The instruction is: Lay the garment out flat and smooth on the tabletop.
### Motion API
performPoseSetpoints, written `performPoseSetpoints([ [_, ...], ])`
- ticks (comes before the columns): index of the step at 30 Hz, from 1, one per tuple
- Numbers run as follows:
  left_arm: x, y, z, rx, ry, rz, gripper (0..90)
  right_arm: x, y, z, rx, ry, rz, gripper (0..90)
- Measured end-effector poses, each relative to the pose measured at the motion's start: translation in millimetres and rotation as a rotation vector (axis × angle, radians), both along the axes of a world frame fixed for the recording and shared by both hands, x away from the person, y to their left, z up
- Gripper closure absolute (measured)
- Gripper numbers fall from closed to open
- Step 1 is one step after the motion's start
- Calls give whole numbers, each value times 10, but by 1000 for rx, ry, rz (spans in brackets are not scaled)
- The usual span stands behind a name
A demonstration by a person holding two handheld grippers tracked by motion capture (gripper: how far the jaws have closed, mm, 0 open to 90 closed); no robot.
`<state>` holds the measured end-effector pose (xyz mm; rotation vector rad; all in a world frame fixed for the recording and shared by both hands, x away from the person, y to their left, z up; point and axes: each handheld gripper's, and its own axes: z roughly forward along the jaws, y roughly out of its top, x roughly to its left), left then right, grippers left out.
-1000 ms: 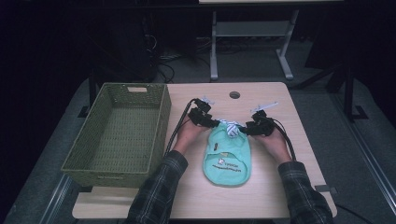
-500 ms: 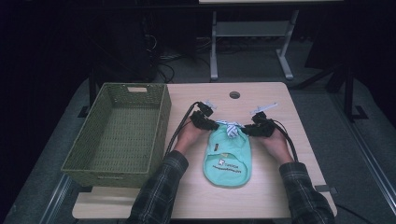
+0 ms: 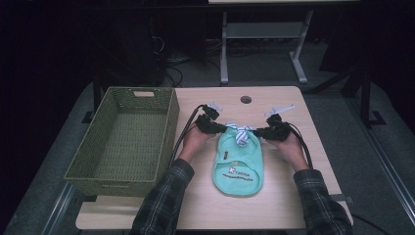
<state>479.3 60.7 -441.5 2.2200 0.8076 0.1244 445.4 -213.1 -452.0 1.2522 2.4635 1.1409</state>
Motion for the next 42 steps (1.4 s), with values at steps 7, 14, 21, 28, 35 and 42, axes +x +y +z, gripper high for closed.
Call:
performPoseSetpoints([
  [7,-85,71,209,-32,-43,11,837,-13,7,110,33,-43,-7,840],
  [14,-166,111,425,-69,-112,35,836,28,1,371,45,-73,-8,841],
  [21,-320,126,551,-76,-159,35,835,-16,23,478,43,-113,8,840],
  [28,-515,136,561,-56,-183,17,831,-183,46,461,26,-131,32,837],
  [35,-681,214,549,-73,-162,9,829,-371,71,532,18,-172,57,826],
  [42,-821,242,572,-95,-179,14,829,-559,90,551,11,-190,75,819],
])
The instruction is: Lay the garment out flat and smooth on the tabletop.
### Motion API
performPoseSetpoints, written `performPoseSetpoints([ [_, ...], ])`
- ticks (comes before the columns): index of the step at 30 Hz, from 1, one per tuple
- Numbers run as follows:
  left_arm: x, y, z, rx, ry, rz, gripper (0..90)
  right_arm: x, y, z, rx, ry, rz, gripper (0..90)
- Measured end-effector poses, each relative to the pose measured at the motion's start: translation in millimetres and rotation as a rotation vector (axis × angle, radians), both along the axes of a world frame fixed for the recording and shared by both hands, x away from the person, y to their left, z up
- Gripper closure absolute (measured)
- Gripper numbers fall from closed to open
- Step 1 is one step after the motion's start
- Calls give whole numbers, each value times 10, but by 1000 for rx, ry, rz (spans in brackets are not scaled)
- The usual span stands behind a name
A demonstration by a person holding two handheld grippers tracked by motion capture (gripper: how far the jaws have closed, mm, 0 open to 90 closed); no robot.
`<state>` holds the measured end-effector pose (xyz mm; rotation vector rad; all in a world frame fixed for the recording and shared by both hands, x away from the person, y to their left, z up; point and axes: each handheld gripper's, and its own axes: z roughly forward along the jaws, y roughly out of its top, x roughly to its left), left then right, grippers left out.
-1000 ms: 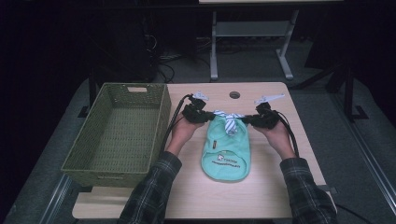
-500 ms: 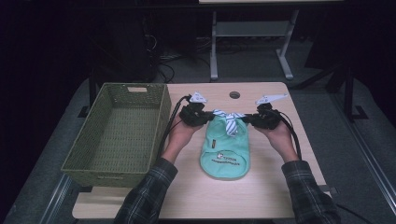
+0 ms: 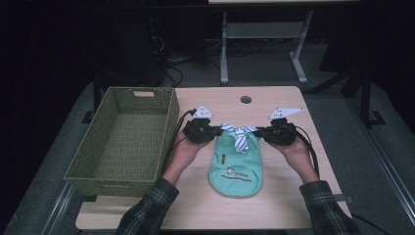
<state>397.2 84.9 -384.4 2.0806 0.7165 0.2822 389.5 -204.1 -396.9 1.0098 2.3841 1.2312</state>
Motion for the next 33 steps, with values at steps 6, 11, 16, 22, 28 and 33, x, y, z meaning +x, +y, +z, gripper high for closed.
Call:
performPoseSetpoints([
  [6,53,14,209,-27,-64,29,829,95,3,218,26,-43,-20,821],
  [11,-30,34,251,-31,-83,16,828,81,11,312,25,-65,-17,815],
  [16,-167,34,134,-8,-76,-5,824,-57,15,187,12,-52,-1,803],
  [22,-317,58,32,6,-74,-24,822,-214,26,59,15,-37,9,791],
  [28,-443,84,-17,6,-58,-39,820,-383,32,13,5,-21,33,773],
  [33,-581,95,-41,-14,-42,-44,818,-524,32,-14,7,-24,49,754],
])
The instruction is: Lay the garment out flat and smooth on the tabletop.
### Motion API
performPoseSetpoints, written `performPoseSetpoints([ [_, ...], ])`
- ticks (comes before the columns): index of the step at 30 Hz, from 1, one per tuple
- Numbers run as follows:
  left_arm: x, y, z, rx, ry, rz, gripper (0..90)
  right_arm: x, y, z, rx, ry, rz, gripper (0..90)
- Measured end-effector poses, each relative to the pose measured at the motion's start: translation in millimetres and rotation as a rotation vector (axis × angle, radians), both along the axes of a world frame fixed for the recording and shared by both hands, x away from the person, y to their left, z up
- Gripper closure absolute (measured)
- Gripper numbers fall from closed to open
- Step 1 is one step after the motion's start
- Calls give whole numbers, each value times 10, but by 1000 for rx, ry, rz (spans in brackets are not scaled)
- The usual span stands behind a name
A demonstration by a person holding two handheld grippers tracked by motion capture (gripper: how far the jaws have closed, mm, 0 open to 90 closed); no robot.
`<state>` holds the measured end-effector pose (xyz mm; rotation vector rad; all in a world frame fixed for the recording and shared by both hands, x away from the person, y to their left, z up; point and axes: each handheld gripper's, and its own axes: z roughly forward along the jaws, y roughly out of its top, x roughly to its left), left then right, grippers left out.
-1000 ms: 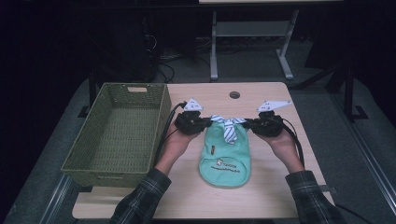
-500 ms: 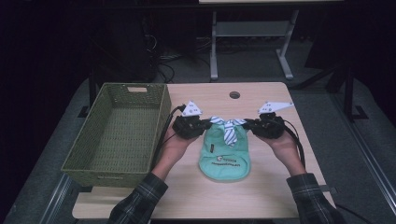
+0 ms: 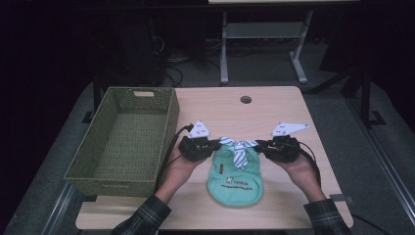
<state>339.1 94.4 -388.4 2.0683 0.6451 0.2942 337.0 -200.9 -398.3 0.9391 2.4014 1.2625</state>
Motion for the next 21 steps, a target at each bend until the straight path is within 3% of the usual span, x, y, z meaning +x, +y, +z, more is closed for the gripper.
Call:
performPoseSetpoints([
  [2,-52,21,-5,8,-7,-10,815,-54,-2,-1,5,14,9,740],
  [4,-105,30,-12,8,-6,-10,815,-124,-12,0,18,-4,18,740],
  [9,-209,59,-50,-1,-3,-17,813,-237,-1,-22,19,31,50,708],
  [21,-373,100,-123,7,10,-43,814,-439,-75,-14,95,96,145,574],
])
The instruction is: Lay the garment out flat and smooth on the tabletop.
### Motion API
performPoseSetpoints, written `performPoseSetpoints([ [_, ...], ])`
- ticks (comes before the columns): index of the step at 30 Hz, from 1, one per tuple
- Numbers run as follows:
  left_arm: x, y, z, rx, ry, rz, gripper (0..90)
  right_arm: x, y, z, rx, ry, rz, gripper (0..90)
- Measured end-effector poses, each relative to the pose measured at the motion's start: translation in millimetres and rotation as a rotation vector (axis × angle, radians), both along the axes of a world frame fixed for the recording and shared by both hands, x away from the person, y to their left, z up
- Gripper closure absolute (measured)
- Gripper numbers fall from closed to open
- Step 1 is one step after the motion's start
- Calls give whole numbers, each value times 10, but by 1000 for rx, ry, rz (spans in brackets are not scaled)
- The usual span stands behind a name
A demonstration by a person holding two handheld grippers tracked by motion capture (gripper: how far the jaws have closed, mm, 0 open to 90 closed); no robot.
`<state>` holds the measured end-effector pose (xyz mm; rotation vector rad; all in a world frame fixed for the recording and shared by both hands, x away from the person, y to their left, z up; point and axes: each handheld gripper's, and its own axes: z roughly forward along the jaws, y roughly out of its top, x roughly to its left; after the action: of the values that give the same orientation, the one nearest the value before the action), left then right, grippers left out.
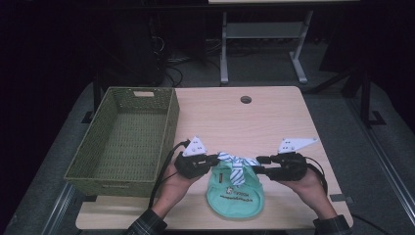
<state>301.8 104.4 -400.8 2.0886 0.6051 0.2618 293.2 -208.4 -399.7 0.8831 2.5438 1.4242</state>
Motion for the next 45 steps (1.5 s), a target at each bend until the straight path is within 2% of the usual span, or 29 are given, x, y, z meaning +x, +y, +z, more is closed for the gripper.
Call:
performPoseSetpoints([
  [8,-121,33,-69,-3,22,-18,810,-98,-29,-48,13,25,27,640],
  [15,-237,35,-166,17,43,-41,804,-203,7,-172,-31,34,48,673],
  [19,-314,44,-238,17,75,-64,796,-237,14,-245,-49,51,52,679],
  [24,-418,34,-339,51,119,-89,787,-310,22,-350,-63,83,62,679],
  [29,-444,-14,-440,95,134,-111,787,-349,46,-463,-92,114,68,683],
  [34,-392,-77,-537,172,132,-120,790,-318,72,-538,-113,123,69,692],
  [37,-335,-100,-560,182,130,-108,794,-259,82,-543,-124,100,57,695],
  [42,-190,-131,-551,214,102,-79,794,-116,97,-538,-134,75,17,698],
  [45,-93,-130,-553,216,93,-59,800,-42,104,-539,-145,59,2,698],
])
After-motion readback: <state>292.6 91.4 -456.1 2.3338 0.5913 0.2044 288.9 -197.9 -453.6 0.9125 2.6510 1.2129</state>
